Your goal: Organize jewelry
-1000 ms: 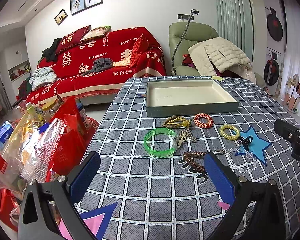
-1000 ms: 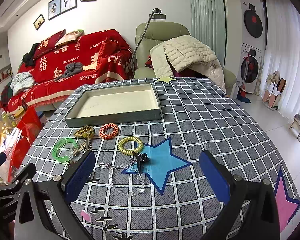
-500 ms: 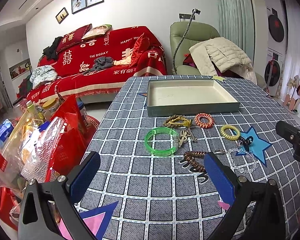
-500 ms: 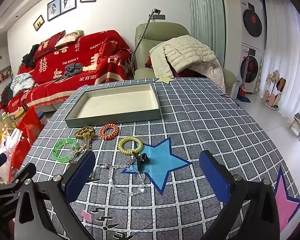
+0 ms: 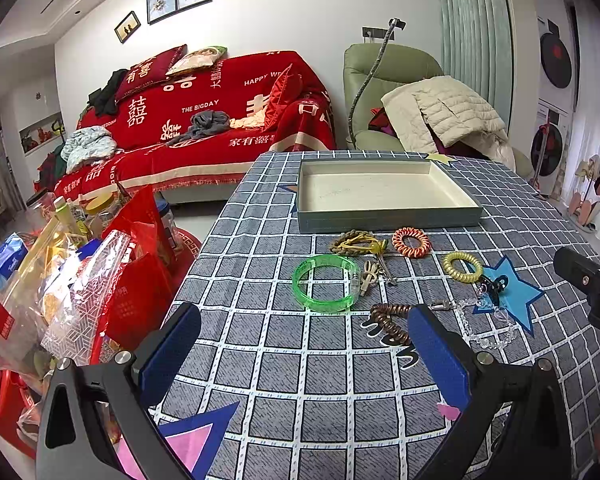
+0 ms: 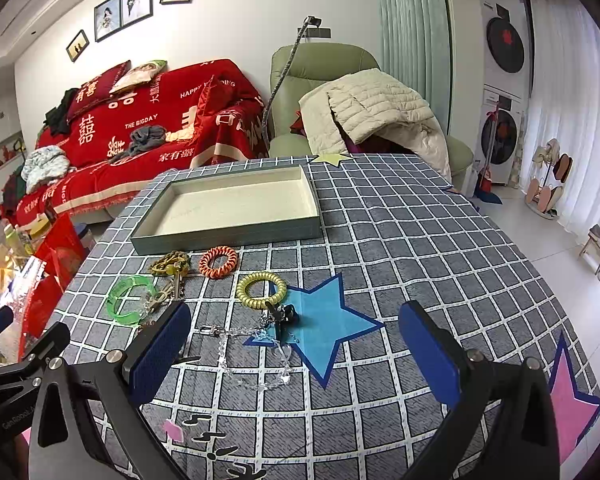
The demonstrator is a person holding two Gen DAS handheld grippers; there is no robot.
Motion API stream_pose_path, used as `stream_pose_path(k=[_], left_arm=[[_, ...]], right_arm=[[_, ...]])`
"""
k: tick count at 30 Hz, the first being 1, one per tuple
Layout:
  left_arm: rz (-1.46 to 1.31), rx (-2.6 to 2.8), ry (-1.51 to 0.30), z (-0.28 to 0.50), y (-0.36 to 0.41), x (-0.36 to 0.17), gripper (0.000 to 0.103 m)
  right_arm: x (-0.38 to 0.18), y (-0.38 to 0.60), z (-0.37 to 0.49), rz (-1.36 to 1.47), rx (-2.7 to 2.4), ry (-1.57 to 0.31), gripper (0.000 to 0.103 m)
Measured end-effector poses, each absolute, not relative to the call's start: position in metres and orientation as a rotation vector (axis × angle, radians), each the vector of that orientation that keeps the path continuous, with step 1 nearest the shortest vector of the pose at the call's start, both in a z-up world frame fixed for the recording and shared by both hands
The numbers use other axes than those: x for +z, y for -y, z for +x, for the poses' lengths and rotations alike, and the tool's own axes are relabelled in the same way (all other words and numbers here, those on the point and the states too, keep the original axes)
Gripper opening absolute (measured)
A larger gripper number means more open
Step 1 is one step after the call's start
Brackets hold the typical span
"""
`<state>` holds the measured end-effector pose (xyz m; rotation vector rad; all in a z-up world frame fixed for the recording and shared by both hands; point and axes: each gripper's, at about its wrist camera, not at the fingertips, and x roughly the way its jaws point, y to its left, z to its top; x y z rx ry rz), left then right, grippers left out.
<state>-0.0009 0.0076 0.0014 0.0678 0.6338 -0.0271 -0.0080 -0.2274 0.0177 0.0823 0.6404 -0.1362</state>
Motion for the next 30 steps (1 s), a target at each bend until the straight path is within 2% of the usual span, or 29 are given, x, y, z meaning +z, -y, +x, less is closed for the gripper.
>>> stream_pose_path(k=[30], left_arm=[[0.064,-0.029,-0.635,-0.0014,-0.0084,0.001,0.103]], right_arm=[[0.0163,0.2252,-0.0107,0.082,-0.136,-0.646,0.103]])
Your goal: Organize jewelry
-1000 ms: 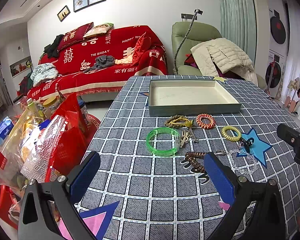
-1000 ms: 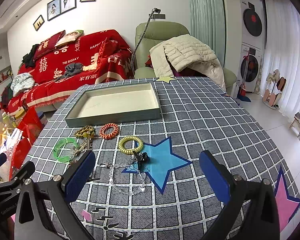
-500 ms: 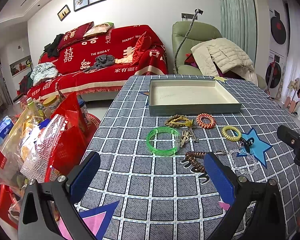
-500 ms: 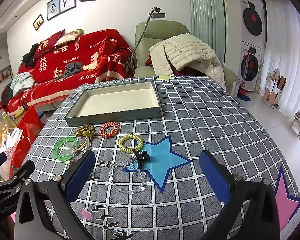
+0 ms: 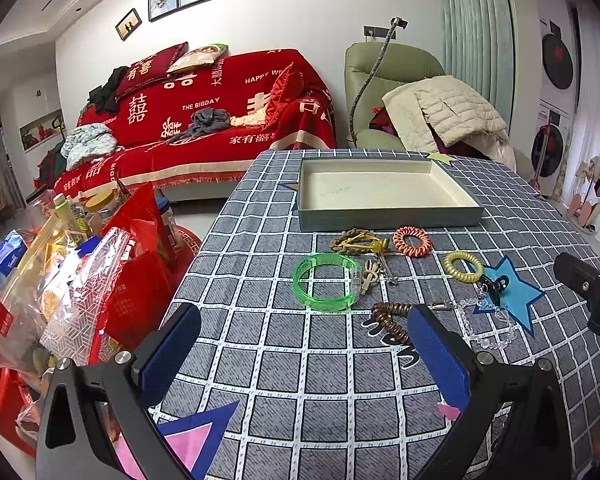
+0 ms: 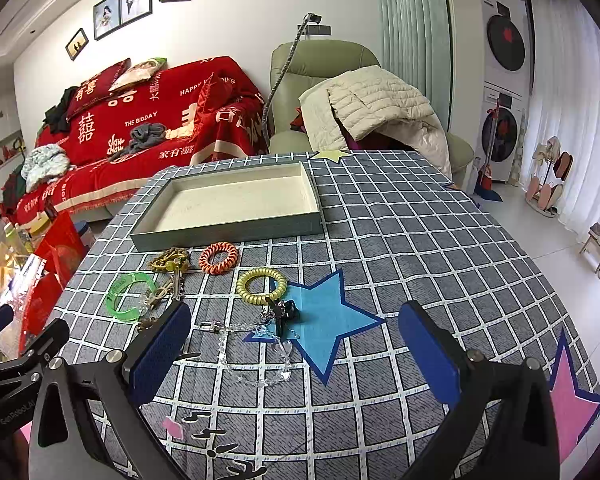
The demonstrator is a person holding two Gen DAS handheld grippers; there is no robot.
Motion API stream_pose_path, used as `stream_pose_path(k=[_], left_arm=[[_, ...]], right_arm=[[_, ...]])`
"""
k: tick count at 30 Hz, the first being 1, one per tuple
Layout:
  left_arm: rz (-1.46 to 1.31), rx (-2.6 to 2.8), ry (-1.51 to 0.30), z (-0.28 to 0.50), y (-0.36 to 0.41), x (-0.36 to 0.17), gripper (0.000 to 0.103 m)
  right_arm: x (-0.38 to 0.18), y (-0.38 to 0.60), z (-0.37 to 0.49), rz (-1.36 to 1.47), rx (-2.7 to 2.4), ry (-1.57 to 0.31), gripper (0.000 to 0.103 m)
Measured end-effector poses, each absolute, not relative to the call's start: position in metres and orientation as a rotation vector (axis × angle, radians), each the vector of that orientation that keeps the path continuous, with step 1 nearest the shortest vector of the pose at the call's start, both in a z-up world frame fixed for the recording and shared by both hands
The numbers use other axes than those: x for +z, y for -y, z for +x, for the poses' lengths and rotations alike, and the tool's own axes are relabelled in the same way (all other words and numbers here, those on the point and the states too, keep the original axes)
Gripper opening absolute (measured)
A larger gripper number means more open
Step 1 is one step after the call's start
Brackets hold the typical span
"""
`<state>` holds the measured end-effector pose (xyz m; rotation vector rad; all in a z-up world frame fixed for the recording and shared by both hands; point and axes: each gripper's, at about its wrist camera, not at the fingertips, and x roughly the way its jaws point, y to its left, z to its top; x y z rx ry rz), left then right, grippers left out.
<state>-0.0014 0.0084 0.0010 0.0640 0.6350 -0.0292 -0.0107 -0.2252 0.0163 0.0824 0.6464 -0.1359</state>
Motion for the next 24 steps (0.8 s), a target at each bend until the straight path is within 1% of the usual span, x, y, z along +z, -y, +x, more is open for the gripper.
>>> stream_pose_path(k=[24], left_arm=[[0.061,-0.03,-0.637,-0.0011,-0.0099,0.0013,0.103]], right_arm=[[0.0141,0.2238,-0.0112,0.087,-0.134,-0.653,0.103]])
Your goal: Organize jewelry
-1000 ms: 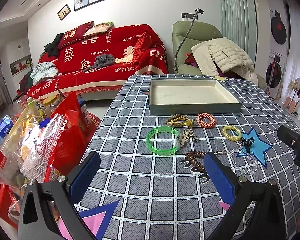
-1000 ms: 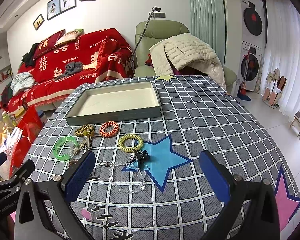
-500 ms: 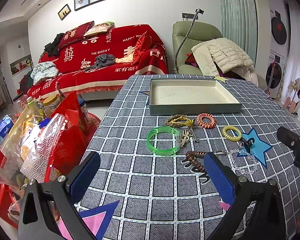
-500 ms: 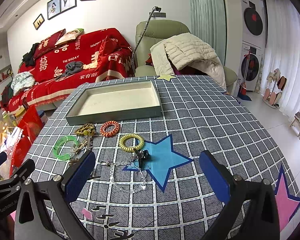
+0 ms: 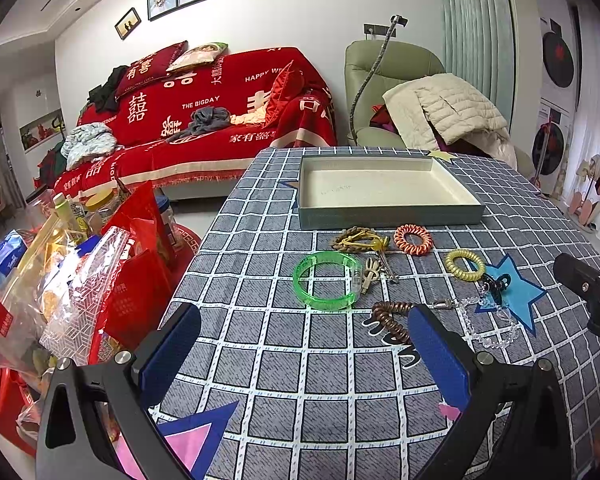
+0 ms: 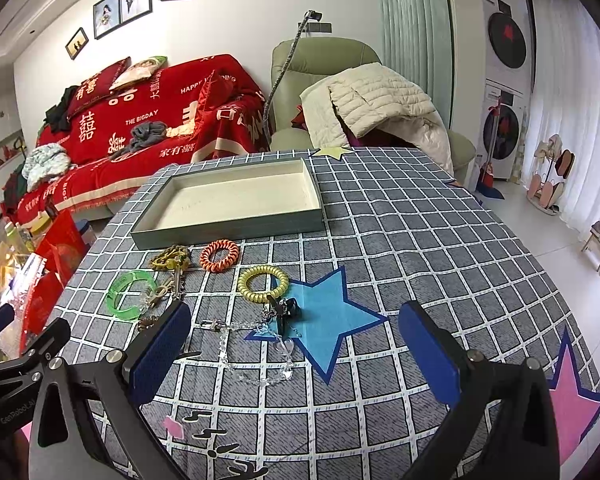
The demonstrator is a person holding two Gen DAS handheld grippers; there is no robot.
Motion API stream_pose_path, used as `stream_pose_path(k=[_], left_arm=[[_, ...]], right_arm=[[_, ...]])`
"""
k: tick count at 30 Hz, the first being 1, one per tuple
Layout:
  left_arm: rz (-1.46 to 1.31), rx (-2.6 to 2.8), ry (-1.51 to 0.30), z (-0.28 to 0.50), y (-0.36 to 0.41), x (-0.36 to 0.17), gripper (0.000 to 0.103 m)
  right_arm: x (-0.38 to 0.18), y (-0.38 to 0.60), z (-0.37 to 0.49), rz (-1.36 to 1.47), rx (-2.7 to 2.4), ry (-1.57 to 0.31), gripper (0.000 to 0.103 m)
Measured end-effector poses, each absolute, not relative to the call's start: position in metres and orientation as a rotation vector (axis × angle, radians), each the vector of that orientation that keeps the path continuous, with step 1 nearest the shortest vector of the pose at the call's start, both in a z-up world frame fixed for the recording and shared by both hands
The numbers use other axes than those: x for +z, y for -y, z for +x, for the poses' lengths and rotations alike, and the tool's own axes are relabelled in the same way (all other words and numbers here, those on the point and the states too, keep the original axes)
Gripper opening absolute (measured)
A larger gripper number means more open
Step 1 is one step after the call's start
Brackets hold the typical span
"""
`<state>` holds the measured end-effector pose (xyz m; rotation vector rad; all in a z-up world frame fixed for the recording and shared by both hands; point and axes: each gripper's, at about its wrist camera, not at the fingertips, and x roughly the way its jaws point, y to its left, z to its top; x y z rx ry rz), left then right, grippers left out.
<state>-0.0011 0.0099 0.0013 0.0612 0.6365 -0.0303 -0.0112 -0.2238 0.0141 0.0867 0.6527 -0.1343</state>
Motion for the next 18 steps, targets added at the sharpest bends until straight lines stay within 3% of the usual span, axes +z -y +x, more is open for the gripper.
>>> stream_pose_path(k=[9,18], left_arm=[[0.065,-0.032,-0.659,0.0,-0.009,-0.007,0.103],[0.046,-0.038,-0.767,0.049,-0.028,-0.021,0.103]], right_arm=[[0.006,0.219,-0.011,0.084,-0.13,-0.674,0.103],[-0.012,0.224,0.01,0.1,-0.116,-0.774,0.103]])
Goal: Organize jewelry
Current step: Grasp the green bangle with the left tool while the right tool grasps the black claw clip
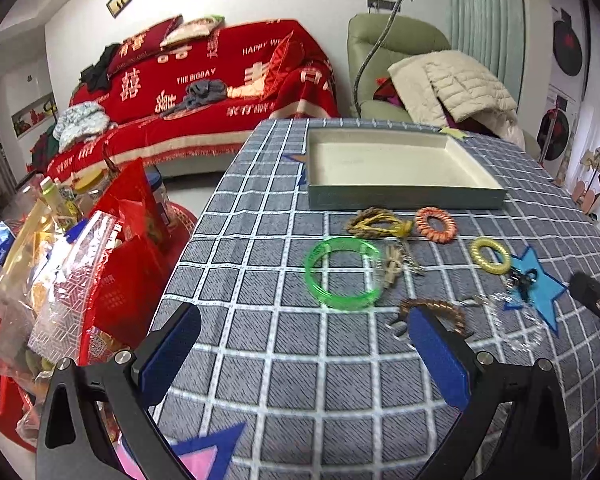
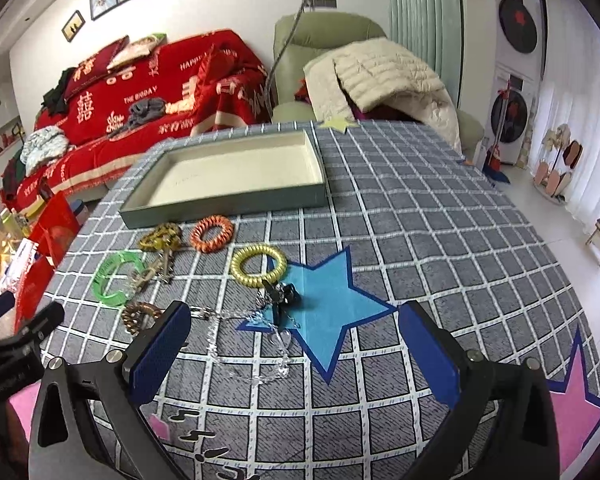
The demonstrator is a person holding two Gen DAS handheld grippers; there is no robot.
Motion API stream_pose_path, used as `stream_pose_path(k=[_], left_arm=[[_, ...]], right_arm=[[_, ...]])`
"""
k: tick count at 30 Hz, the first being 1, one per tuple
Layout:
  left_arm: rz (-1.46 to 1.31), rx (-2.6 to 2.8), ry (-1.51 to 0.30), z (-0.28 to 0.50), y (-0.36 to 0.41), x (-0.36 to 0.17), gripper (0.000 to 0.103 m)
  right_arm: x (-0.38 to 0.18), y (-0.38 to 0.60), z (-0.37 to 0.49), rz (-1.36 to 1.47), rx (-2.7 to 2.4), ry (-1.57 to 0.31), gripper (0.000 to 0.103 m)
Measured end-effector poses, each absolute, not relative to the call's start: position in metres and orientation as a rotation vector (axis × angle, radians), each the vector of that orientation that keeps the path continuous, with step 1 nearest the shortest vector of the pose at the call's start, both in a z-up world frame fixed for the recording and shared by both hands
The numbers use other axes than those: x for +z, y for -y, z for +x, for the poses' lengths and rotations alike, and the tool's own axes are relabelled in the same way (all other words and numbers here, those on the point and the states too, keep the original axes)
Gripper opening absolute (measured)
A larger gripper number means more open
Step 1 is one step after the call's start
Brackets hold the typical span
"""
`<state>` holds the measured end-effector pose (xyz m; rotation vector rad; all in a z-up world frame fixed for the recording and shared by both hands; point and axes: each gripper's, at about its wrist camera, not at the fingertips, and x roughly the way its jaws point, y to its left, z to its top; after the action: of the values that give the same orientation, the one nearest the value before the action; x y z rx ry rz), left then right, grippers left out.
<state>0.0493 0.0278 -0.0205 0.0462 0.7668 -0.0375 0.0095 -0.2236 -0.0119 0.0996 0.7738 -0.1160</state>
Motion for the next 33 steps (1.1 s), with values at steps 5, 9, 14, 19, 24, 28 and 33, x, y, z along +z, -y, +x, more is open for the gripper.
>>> stream_pose_path(k=[5,9,14,19,24,28,33], left_arm=[[0.026,-0.076,-0.84,0.088,-0.04,-0.03,0.103],[0.0,-0.102,-0.894,0.112,-0.045,-0.039,0.103],[0.016,-0.12,-0.937,0.134,-0.041,-0.05,0.103],[0.034,-0.139,-0.972,0.144,-0.033,-0.061,0.1],[0.056,-0.152,-1.0,0.149,-0.025,-0.068,0.073],[0.076,-0.165,-0.98,0.148,-0.022,-0.067,0.044],[0.052,-0.209,-0.983,0.148,-0.023,-0.065,0.028]], right_arm=[[-0.025,0.23,0.031,0.079,-0.103,-0.835,0.102],[-0.033,0.237,0.048,0.075,-0.077,-0.872,0.086],[-0.047,0.237,0.068,0.077,-0.032,-0.931,0.061],[-0.061,0.234,0.079,0.072,0.004,-0.98,0.04],[-0.065,0.231,0.079,0.07,0.016,-0.977,0.025],[-0.062,0.232,0.077,0.083,0.024,-0.961,0.025],[-0.052,0.237,0.073,0.133,0.036,-0.947,0.025]])
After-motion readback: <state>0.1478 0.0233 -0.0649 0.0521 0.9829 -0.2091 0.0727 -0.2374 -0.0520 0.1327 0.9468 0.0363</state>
